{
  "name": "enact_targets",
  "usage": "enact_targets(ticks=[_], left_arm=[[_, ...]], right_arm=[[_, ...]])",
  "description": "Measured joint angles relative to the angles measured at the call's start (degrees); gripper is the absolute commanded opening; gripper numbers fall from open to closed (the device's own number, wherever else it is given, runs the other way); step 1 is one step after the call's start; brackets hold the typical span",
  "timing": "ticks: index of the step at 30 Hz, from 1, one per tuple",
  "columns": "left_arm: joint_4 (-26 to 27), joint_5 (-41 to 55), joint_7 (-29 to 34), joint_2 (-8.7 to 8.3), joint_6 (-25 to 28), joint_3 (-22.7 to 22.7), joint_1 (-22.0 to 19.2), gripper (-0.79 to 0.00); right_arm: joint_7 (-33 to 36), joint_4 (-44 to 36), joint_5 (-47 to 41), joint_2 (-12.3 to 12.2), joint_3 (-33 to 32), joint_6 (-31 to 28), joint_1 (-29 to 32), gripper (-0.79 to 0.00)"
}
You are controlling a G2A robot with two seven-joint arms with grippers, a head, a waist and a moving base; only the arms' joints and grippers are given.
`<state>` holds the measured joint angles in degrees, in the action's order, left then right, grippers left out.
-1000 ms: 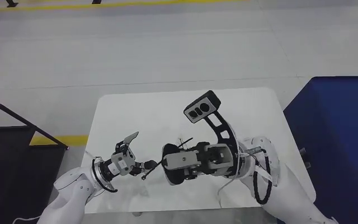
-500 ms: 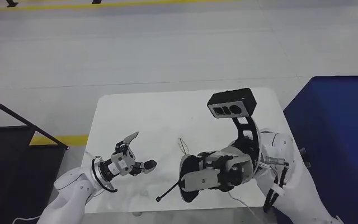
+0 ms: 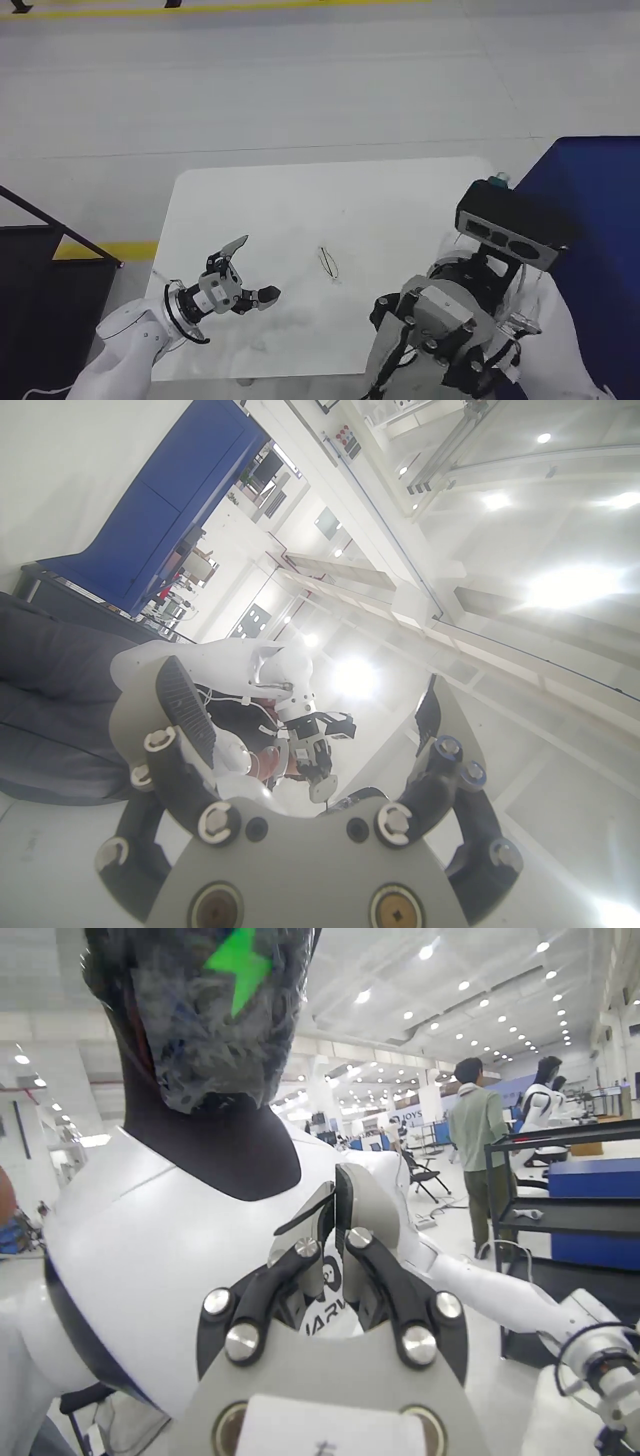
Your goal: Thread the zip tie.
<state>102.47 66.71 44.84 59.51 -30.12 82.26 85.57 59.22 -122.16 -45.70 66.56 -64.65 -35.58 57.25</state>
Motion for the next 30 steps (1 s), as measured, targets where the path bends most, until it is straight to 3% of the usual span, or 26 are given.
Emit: enact_targets(ticks=[5,11,25,28,30], left_arm=[[0.00,0.00,0.00,0.00,0.00,0.00,0.00,0.000],[0.00,0.00,0.00,0.00,0.00,0.00,0.00,0.000],[0.02,-0.01,-0.01,0.00,0.01,0.02,-0.01,0.000],[3.16,-4.10,-0.92,0.03,4.25,0.48,0.26,0.000],[5.28,-8.92,2.15,0.12,13.57,0.95,1.72,0.000]], right_arm=[[-3.99,1.95,-11.32,0.21,0.51,8.29,1.55,-0.785],[-7.03,1.13,-14.44,-0.03,-2.71,14.07,5.11,-0.785],[-6.54,0.70,-13.81,-0.07,-3.16,14.26,5.49,-0.785],[-9.99,2.00,-11.48,-0.27,-4.26,17.22,7.56,-0.785],[-11.80,2.37,-8.52,-0.76,-6.39,20.53,10.33,-0.785]])
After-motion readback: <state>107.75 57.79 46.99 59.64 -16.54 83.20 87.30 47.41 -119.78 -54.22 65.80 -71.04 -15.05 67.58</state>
